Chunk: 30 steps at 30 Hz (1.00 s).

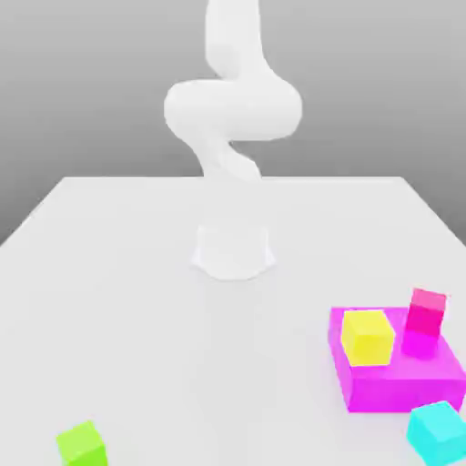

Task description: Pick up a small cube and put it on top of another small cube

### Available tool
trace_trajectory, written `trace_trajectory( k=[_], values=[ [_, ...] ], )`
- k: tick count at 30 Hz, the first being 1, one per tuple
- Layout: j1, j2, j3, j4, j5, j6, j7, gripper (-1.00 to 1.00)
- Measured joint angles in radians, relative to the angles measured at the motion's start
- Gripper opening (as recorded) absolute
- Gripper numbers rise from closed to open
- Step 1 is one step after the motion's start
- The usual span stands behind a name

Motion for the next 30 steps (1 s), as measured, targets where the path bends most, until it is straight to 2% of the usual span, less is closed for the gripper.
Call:
trace_trajectory(
  k=[15, 23, 30],
  values=[
    [-0.005, 0.550, 0.228, 0.019, -0.172, 0.134, 0.215, 0.00],
    [0.075, 0.837, 0.272, 0.029, -0.250, 0.207, 0.319, 0.00],
    [0.142, 1.071, 0.307, 0.034, -0.249, 0.284, 0.363, 0.00]
  ],
)
